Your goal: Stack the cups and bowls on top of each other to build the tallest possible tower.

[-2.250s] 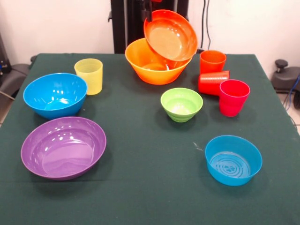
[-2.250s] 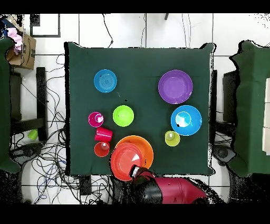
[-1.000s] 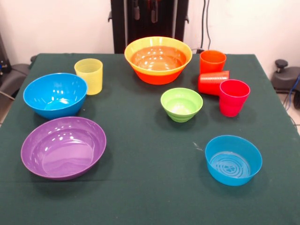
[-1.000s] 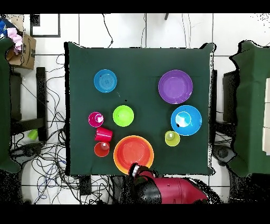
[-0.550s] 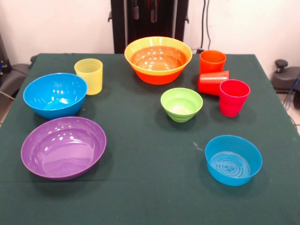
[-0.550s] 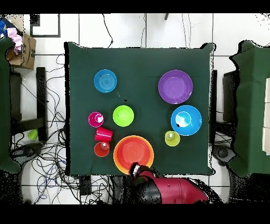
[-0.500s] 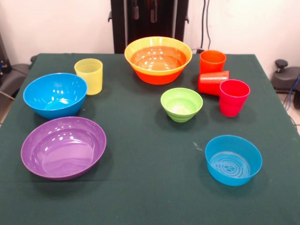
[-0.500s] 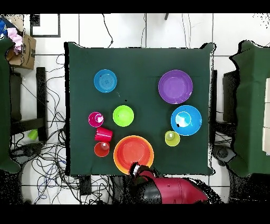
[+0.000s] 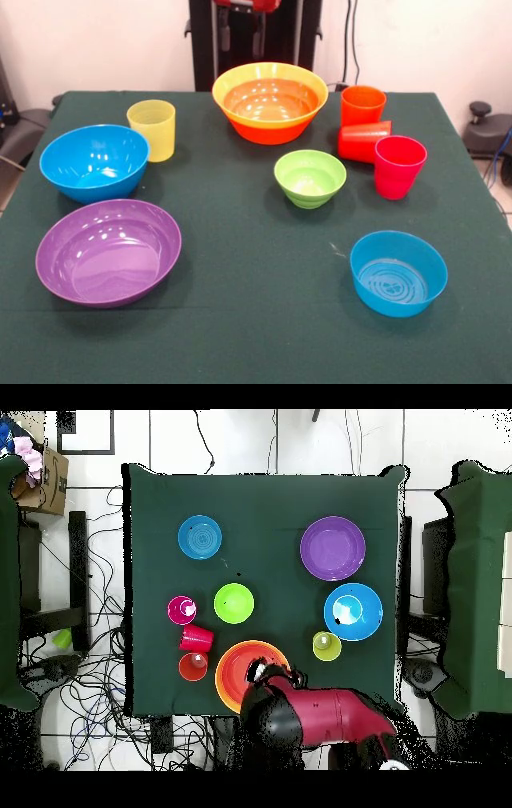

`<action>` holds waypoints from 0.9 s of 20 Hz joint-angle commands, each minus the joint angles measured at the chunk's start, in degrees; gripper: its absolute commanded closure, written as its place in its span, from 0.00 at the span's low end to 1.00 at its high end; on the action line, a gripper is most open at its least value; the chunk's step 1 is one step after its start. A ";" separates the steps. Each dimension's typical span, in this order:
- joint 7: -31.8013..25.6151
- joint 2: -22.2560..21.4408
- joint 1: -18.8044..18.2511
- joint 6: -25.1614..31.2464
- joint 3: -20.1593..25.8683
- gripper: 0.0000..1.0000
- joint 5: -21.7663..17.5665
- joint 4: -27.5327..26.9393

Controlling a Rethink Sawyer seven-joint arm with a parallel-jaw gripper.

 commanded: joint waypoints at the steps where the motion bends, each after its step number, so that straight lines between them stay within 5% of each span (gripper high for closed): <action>1: 0.05 7.80 4.16 4.11 1.65 0.00 -1.67 -14.13; 9: -0.01 12.04 5.60 3.49 0.38 0.00 -2.06 -19.98; 18: -6.36 16.57 0.85 5.20 4.74 0.00 -2.94 -25.70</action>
